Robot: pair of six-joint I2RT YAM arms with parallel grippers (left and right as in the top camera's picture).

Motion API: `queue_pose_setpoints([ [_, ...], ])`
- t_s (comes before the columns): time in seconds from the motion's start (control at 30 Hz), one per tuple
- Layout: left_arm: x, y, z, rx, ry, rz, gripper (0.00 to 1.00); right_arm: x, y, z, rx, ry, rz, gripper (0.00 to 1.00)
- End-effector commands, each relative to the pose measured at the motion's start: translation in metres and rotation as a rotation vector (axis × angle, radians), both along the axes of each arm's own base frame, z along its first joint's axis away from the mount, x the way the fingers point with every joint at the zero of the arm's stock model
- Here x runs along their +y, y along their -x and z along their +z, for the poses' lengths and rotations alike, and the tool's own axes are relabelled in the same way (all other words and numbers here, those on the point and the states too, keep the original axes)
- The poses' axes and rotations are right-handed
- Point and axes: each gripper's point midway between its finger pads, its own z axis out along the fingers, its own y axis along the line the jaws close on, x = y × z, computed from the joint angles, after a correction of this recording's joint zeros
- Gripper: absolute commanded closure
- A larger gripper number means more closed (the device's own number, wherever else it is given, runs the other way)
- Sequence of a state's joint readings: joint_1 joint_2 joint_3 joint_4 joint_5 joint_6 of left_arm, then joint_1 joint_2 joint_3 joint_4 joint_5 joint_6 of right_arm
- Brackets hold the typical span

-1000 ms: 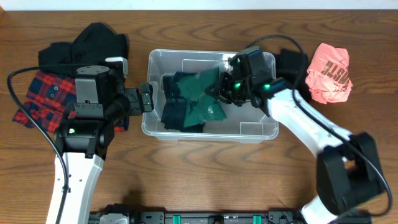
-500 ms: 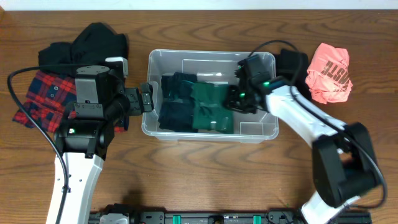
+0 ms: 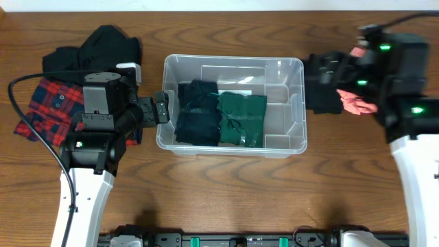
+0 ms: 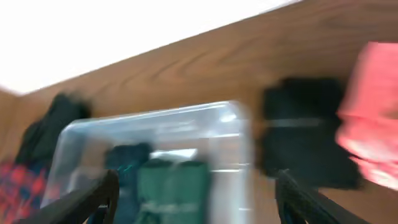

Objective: Pack container
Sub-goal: 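Grasp the pink printed shirt with the right gripper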

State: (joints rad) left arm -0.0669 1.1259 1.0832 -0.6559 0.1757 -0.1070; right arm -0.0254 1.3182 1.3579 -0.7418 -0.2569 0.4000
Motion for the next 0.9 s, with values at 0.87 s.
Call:
queue_pose_setpoints([
  [0.87,0.003,-0.002,0.004,-0.011,-0.014,0.007,0.02,-0.19,-0.063,-0.267,0.327,-0.331,-0.227,0.14],
])
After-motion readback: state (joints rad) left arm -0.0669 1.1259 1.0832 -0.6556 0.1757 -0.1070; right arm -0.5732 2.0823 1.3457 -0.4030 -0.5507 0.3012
